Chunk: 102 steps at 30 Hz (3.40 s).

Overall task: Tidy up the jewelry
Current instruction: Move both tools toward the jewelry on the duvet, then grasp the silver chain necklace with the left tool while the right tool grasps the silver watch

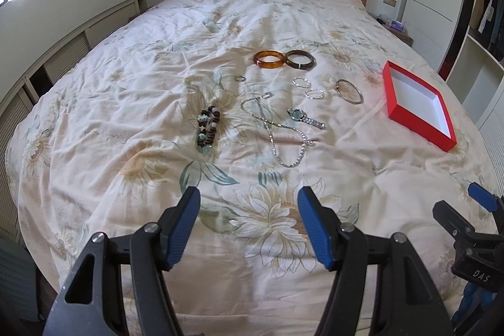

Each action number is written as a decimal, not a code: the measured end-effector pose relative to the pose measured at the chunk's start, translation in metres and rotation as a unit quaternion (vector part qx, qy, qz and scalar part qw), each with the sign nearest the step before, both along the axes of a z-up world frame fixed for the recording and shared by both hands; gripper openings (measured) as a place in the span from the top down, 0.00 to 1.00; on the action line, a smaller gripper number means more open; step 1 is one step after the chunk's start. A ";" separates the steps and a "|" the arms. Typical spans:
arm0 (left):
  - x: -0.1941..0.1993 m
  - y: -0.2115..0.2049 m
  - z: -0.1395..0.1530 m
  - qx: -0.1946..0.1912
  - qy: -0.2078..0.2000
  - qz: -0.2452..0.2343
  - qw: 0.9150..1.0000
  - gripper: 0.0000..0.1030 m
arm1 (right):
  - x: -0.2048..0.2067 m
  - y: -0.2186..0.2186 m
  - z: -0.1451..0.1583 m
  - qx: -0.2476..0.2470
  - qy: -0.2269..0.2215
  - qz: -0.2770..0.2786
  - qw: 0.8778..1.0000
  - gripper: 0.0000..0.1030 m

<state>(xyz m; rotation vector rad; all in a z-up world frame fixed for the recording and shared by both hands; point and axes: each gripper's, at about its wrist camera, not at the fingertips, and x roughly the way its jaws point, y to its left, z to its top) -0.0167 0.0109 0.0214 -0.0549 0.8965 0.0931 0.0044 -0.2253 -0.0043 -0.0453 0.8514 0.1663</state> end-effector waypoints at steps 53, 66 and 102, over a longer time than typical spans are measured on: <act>0.146 0.007 -0.065 -0.076 0.041 0.031 0.996 0.56 | 0.130 0.027 -0.041 0.056 0.042 0.112 0.991 0.57; 0.190 0.013 -0.106 -0.092 0.087 0.063 0.990 0.74 | 0.162 0.034 -0.060 0.071 0.057 0.134 0.987 0.57; 0.178 0.035 -0.102 -0.163 0.056 0.020 0.985 0.98 | 0.231 0.130 -0.103 0.022 0.081 0.269 0.959 0.82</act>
